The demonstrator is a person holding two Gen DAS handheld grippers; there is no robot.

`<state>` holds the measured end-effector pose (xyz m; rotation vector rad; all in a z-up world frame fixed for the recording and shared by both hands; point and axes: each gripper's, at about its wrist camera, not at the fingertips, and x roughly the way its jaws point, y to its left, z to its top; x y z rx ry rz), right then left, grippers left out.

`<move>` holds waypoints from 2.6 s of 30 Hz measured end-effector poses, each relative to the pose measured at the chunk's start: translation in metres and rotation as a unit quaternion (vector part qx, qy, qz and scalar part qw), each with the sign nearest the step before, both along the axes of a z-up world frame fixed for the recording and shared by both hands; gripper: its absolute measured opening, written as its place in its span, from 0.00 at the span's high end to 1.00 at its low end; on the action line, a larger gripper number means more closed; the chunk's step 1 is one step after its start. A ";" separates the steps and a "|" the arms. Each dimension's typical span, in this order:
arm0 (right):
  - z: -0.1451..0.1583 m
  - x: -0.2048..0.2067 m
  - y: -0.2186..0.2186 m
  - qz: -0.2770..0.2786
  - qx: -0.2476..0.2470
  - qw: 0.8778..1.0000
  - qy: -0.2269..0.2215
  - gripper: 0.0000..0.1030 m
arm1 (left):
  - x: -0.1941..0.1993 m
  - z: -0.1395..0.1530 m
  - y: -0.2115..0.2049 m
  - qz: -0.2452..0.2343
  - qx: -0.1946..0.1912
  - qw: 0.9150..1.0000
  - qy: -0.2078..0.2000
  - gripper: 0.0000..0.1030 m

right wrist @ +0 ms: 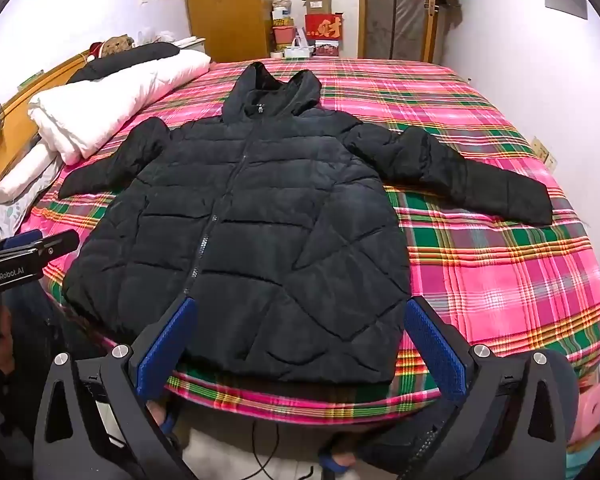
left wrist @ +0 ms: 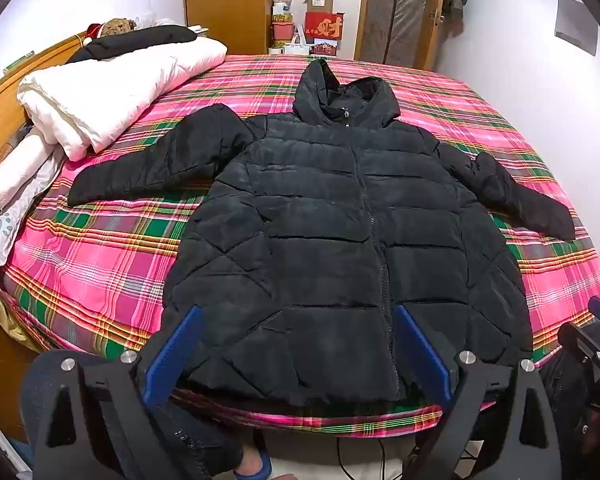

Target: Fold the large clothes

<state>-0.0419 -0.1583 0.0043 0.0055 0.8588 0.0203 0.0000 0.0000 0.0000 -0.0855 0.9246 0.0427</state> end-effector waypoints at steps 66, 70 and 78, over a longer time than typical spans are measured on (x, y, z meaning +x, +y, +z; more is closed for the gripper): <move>-0.012 0.004 0.012 0.011 -0.001 1.000 0.018 0.00 | -0.002 -0.011 0.003 0.002 0.002 1.000 0.004 0.06; -0.012 0.005 0.012 0.011 -0.001 1.000 0.019 0.00 | -0.002 -0.013 0.004 0.002 0.001 1.000 0.004 0.06; -0.013 0.006 0.012 0.011 -0.002 1.000 0.021 0.00 | 0.000 -0.015 0.003 0.001 0.002 1.000 0.007 0.06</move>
